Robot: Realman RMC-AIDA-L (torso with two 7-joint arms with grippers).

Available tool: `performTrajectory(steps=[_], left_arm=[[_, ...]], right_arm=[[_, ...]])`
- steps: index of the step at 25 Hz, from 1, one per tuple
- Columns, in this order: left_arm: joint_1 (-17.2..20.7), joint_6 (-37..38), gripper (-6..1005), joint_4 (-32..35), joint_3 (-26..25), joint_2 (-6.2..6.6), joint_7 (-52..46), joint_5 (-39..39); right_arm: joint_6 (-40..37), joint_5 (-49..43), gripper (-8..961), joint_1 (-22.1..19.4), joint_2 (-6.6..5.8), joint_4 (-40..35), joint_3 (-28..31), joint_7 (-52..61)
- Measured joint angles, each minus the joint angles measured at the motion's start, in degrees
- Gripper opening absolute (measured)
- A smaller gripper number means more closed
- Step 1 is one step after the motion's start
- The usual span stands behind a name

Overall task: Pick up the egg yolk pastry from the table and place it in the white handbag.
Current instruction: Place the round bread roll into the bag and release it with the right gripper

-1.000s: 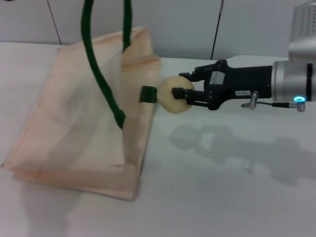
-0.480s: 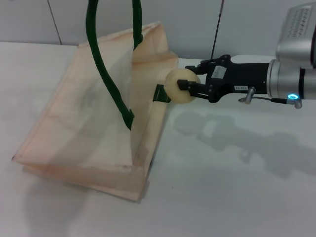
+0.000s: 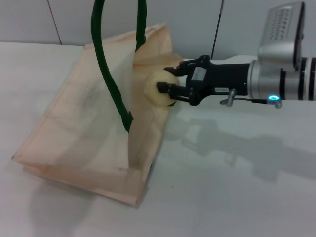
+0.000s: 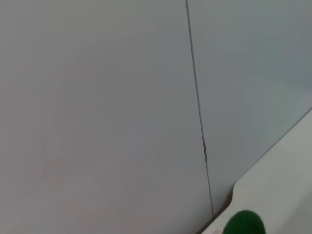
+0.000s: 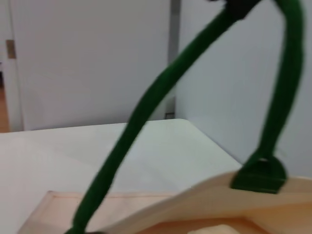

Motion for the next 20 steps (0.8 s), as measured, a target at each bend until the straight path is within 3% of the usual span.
performTrajectory(steps=[9, 20], left_arm=[[-0.2, -0.3, 120, 1.5, 0.3, 0.00, -0.8, -1.5], [-0.2, 0.2, 120, 1.8, 2.4, 0.00, -1.3, -2.0]], right_arm=[[-0.1, 6.8, 385, 3.4, 0.33, -5.0, -5.2, -5.1], [-0.7, 7.7, 379, 4.3, 0.38, -5.2, -6.2, -5.7]])
